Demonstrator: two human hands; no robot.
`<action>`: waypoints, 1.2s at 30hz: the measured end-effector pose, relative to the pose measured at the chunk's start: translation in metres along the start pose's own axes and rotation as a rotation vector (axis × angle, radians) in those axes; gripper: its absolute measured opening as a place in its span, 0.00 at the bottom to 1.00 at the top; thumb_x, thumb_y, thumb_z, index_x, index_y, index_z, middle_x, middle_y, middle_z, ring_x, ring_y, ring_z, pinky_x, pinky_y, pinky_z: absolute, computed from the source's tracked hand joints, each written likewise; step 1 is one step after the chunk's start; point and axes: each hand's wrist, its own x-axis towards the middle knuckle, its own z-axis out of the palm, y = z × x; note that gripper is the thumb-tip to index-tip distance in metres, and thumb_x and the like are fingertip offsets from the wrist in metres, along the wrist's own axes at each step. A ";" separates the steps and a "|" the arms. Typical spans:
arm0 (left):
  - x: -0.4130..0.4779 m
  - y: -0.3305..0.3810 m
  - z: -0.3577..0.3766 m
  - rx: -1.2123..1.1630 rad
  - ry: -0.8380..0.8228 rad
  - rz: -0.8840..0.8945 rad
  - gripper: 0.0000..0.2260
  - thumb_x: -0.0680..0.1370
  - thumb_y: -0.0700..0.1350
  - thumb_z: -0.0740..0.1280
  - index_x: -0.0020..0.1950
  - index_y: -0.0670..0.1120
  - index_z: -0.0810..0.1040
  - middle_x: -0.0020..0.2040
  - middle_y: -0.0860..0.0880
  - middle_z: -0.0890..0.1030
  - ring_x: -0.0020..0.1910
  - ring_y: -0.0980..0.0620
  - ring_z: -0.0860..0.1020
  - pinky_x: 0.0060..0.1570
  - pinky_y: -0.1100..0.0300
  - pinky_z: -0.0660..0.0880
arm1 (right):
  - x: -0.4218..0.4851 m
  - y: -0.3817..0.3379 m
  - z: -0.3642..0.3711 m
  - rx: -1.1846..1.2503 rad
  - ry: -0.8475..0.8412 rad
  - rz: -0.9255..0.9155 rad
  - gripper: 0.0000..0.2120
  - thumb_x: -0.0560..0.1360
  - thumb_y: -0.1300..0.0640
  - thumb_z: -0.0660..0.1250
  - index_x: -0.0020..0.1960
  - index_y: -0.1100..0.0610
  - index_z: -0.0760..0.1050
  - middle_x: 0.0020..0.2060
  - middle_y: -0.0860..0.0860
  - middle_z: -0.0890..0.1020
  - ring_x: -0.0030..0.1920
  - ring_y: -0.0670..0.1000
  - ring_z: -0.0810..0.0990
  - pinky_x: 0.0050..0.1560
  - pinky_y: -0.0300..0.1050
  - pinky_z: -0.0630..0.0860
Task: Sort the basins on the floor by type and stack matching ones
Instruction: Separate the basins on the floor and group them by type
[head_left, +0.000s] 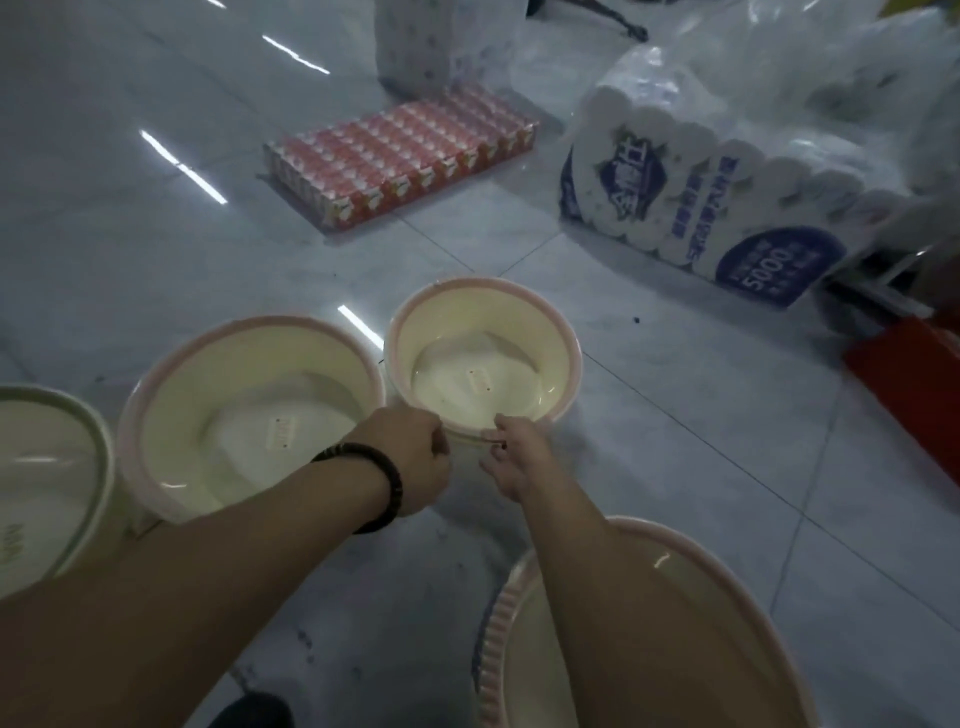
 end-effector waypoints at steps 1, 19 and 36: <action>0.002 -0.003 0.000 0.007 -0.015 -0.005 0.05 0.77 0.50 0.66 0.50 0.53 0.81 0.51 0.52 0.83 0.51 0.49 0.80 0.55 0.55 0.79 | 0.006 0.000 0.003 0.046 -0.006 0.014 0.25 0.82 0.61 0.68 0.77 0.55 0.66 0.71 0.62 0.76 0.72 0.61 0.75 0.66 0.60 0.75; -0.040 -0.021 -0.064 -0.727 0.093 -0.421 0.23 0.83 0.60 0.60 0.73 0.48 0.70 0.64 0.46 0.77 0.52 0.39 0.82 0.53 0.43 0.82 | -0.186 -0.125 -0.125 -0.277 0.062 -0.424 0.06 0.86 0.57 0.63 0.61 0.56 0.77 0.51 0.59 0.83 0.46 0.59 0.84 0.36 0.51 0.84; -0.164 0.074 0.086 -0.690 0.049 -0.131 0.08 0.84 0.50 0.64 0.62 0.51 0.72 0.53 0.43 0.80 0.46 0.37 0.83 0.33 0.43 0.84 | -0.286 0.029 -0.358 -0.377 0.442 -0.405 0.07 0.77 0.63 0.70 0.54 0.59 0.84 0.46 0.60 0.86 0.47 0.61 0.84 0.45 0.54 0.81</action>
